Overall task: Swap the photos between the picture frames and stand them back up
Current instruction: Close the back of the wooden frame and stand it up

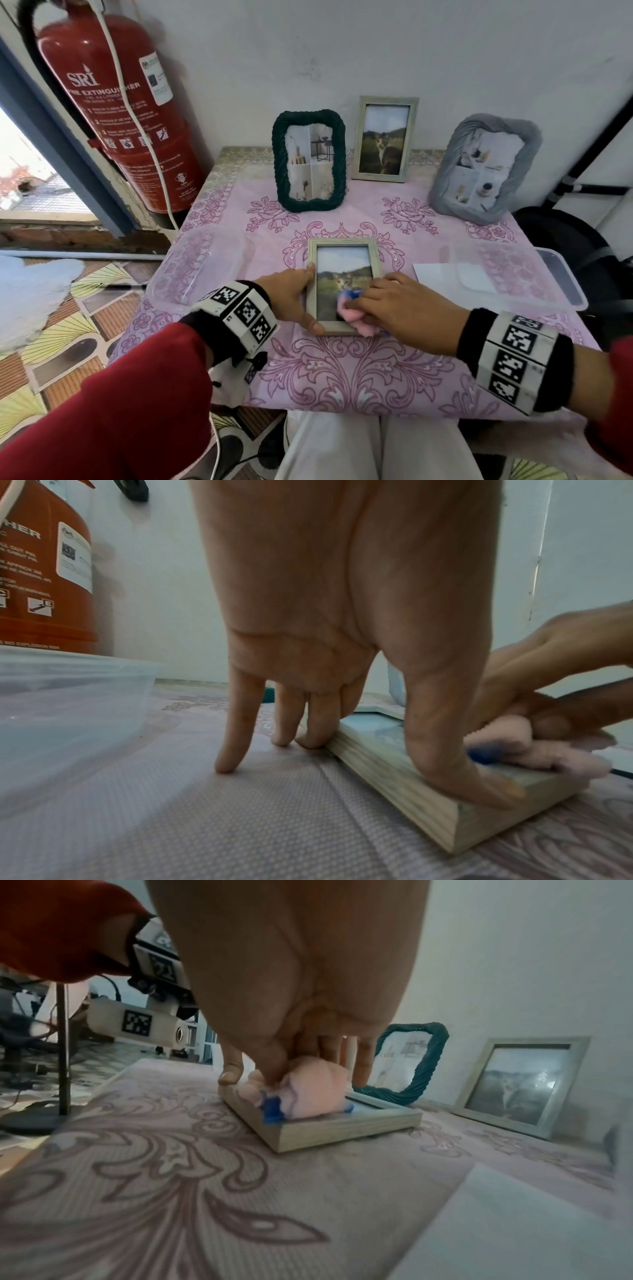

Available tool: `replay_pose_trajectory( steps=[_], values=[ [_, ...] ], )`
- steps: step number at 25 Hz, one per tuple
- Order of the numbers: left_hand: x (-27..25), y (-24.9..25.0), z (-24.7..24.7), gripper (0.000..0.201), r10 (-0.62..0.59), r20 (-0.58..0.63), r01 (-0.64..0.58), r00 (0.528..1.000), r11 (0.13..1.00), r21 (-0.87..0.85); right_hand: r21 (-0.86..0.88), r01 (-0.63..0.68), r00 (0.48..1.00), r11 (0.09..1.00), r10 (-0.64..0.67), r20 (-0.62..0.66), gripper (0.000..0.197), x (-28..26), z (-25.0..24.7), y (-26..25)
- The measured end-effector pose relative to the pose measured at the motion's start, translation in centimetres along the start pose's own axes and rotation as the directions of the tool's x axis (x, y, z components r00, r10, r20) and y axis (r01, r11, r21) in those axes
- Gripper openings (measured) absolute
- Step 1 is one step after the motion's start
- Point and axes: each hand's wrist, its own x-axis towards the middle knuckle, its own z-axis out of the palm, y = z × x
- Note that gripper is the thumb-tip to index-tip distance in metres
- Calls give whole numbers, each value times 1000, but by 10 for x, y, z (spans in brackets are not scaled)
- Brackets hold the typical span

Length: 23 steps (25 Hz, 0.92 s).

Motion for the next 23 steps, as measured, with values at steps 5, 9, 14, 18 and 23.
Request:
replay_pose_trajectory(
  steps=[5,9,14,18,23],
  values=[
    [-2,0,2,91,22,-6,-22,1000,1000,-1,-267,-66,998,961,59,-32,33,6,-2,-5],
    [-2,-1,3,96,21,-5,-21,1000,1000,-11,-238,-140,990,961,143,-3,33,25,-1,1],
    [-2,-1,4,111,7,12,-6,1000,999,-32,-48,-167,984,985,169,54,31,60,-10,24],
    [-1,1,3,108,-2,19,3,1000,998,-56,62,-119,992,991,116,48,30,58,-10,16],
    [-3,5,-1,102,-18,45,18,999,1000,-18,-29,47,999,998,-48,-21,37,23,5,-20]
  ],
)
